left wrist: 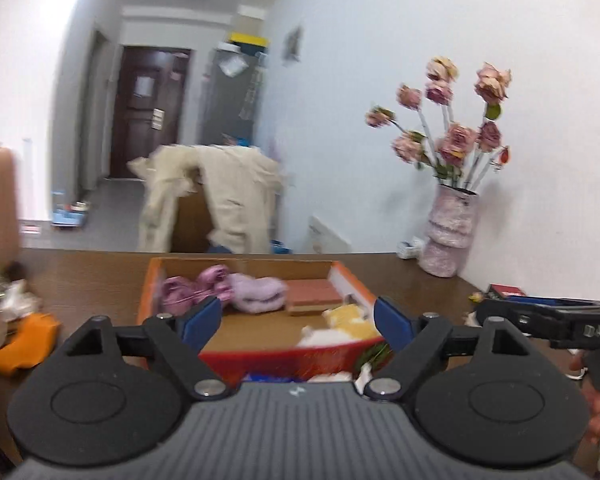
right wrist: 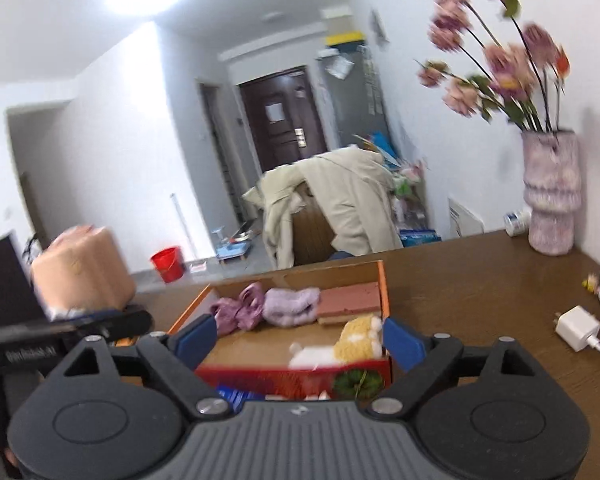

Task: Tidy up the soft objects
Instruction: 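Move the left gripper toward the white foam cylinder on the table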

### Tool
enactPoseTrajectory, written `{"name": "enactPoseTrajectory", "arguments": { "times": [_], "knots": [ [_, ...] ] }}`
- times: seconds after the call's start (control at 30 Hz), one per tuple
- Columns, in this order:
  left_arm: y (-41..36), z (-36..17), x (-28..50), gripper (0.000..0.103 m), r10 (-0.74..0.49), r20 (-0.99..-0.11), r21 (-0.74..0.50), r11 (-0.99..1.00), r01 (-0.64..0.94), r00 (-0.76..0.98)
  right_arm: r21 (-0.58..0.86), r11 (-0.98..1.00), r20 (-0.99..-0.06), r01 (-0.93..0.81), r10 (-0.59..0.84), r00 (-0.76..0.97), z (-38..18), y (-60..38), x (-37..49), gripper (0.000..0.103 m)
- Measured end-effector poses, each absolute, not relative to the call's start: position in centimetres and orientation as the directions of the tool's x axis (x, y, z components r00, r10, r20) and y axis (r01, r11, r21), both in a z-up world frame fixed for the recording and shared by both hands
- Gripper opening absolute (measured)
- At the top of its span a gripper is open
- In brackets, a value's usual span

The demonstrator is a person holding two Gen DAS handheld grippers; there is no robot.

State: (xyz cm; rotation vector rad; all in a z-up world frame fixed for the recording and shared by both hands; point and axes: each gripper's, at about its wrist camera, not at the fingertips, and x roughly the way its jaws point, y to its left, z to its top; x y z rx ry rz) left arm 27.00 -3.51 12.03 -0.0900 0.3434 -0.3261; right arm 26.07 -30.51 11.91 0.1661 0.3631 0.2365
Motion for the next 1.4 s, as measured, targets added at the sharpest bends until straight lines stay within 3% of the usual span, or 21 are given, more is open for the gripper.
{"name": "enactPoseTrajectory", "arguments": {
  "times": [0.1, 0.23, 0.47, 0.6, 0.77, 0.9, 1.07, 1.13, 1.23, 1.4],
  "knots": [
    [-2.2, 10.8, 21.3, 0.097, -0.232, -0.244, -0.09, 0.972, 0.216, 0.941, 0.17, 0.957, -0.295, -0.234, 0.276, 0.915, 11.0, -30.0, 22.0, 0.093],
    [-0.9, 8.4, 14.7, 0.102, -0.095, -0.161, -0.035, 0.995, 0.091, 0.982, 0.152, 0.961, -0.274, -0.231, 0.266, 0.924, 8.0, -29.4, 17.2, 0.093],
    [0.1, 4.8, 10.0, 0.103, -0.107, -0.202, -0.067, 0.993, 0.095, 0.973, 0.095, 0.971, -0.276, -0.22, 0.238, 0.931, 4.8, -27.6, 12.4, 0.097],
    [0.5, 3.8, 10.4, 0.103, -0.112, -0.219, -0.074, 0.992, 0.098, 0.969, 0.037, 0.973, -0.246, -0.227, 0.229, 0.942, 3.8, -26.3, 10.7, 0.103],
    [1.8, 2.8, 11.4, 0.103, -0.127, -0.25, -0.136, 0.986, 0.095, 0.96, 0.026, 0.98, -0.304, -0.198, 0.197, 0.932, 3.4, -25.3, 11.8, 0.103],
    [1.8, 2.0, 13.4, 0.103, -0.102, -0.298, -0.112, 0.991, 0.071, 0.949, 0.058, 0.975, -0.297, -0.216, 0.223, 0.928, 2.9, -25.1, 13.1, 0.102],
    [2.5, 1.9, 16.2, 0.103, -0.127, -0.331, -0.204, 0.977, 0.06, 0.935, 0.05, 0.977, -0.374, -0.209, 0.213, 0.903, 2.6, -24.4, 16.6, 0.1],
    [2.8, 2.3, 17.7, 0.103, -0.126, -0.351, -0.209, 0.976, 0.053, 0.928, 0.022, 0.979, -0.429, -0.205, 0.194, 0.882, 3.3, -23.7, 18.4, 0.092],
    [2.6, 2.7, 19.7, 0.103, -0.099, -0.359, -0.174, 0.984, 0.037, 0.928, 0.042, 0.969, -0.371, -0.243, 0.241, 0.897, 4.3, -23.4, 19.7, 0.091],
    [2.7, 2.8, 23.5, 0.103, -0.084, -0.404, -0.171, 0.985, 0.015, 0.911, 0.052, 0.955, -0.398, -0.291, 0.287, 0.871, 3.9, -22.4, 23.2, 0.084]
  ]
}}
